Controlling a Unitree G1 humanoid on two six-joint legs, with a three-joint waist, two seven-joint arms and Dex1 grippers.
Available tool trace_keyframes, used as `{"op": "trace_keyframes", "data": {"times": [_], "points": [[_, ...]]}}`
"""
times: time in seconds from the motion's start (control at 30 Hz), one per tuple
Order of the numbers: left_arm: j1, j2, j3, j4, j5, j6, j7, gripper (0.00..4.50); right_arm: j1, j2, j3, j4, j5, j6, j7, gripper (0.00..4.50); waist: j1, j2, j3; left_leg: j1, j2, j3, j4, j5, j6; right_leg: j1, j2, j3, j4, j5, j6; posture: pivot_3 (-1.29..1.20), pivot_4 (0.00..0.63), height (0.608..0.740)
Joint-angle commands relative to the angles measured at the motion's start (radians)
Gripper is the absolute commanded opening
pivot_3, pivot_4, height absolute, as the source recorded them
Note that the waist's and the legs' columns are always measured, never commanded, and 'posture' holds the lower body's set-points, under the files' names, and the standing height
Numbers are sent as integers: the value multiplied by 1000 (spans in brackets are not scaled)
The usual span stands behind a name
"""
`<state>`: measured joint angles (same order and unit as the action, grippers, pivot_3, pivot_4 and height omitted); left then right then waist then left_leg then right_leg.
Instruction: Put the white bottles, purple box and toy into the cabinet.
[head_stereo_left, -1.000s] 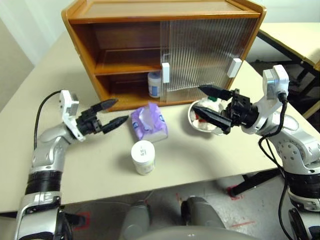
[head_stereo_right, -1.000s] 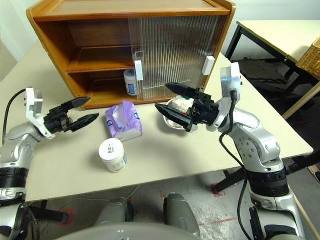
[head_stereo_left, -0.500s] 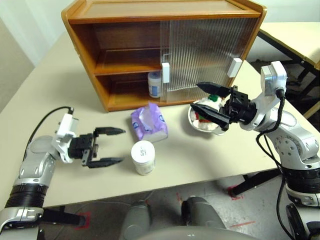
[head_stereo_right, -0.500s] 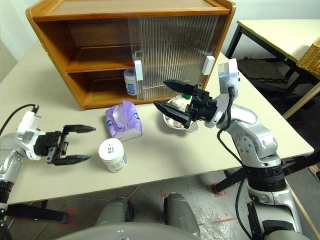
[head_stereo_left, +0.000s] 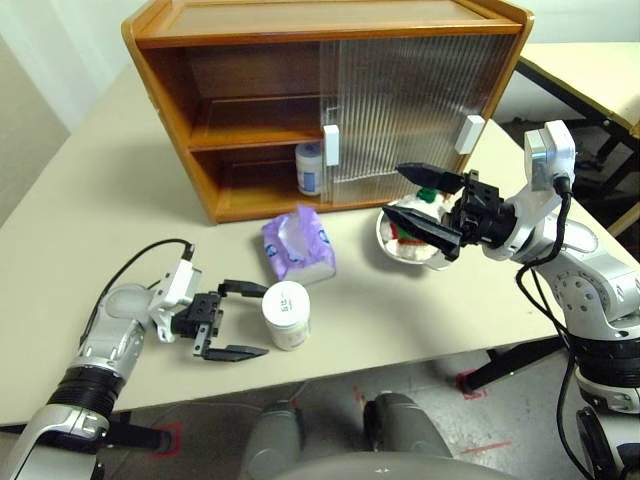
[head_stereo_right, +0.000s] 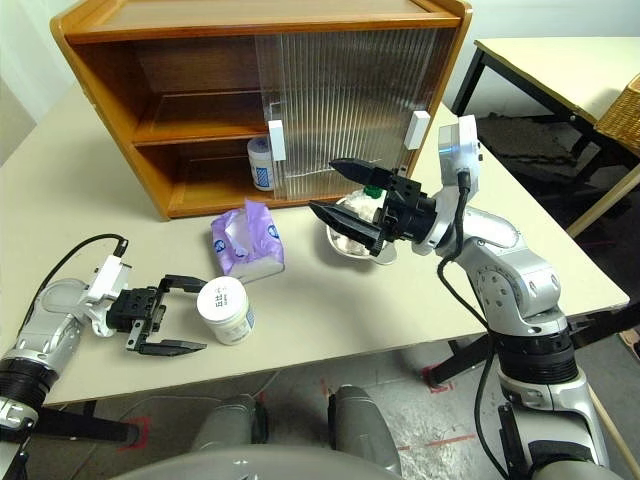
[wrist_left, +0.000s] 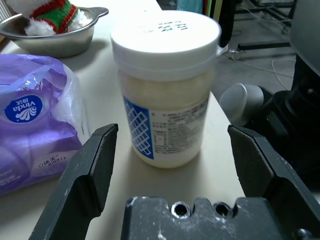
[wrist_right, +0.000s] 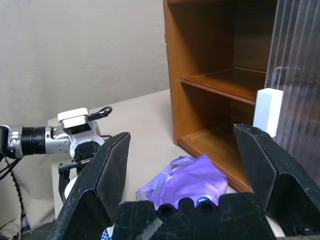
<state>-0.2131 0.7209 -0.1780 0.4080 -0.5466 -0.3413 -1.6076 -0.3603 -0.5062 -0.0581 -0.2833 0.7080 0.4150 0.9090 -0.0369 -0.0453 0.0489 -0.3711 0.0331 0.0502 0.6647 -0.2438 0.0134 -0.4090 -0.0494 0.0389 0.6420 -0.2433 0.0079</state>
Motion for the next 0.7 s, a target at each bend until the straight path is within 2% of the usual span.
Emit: {"op": "trace_keyframes", "data": {"times": [0.03, 0.47, 0.7], "points": [[-4, -7, -14, -15, 12, 2, -7, 4469, 6, -6, -15, -23, 5, 6, -7, 4500, -1, 0, 0, 0, 0, 0, 0, 0, 0, 0, 0, 0, 0, 0, 0, -13, 0, 740], [-32, -91, -6, 43, 68, 12, -7, 4469, 5, -13, -22, -22, 5, 2, -15, 4500, 0, 1, -1, 0, 0, 0, 0, 1, 1, 0, 0, 0, 0, 0, 1, -31, 0, 740], [-72, -125, -8, 145, 94, -18, -7, 4469, 12, -16, -27, -33, 6, 2, -23, 4500, -3, 1, -1, 0, 0, 0, 0, 1, 1, 0, 0, 0, 0, 0, 1, -42, 0, 740]]}}
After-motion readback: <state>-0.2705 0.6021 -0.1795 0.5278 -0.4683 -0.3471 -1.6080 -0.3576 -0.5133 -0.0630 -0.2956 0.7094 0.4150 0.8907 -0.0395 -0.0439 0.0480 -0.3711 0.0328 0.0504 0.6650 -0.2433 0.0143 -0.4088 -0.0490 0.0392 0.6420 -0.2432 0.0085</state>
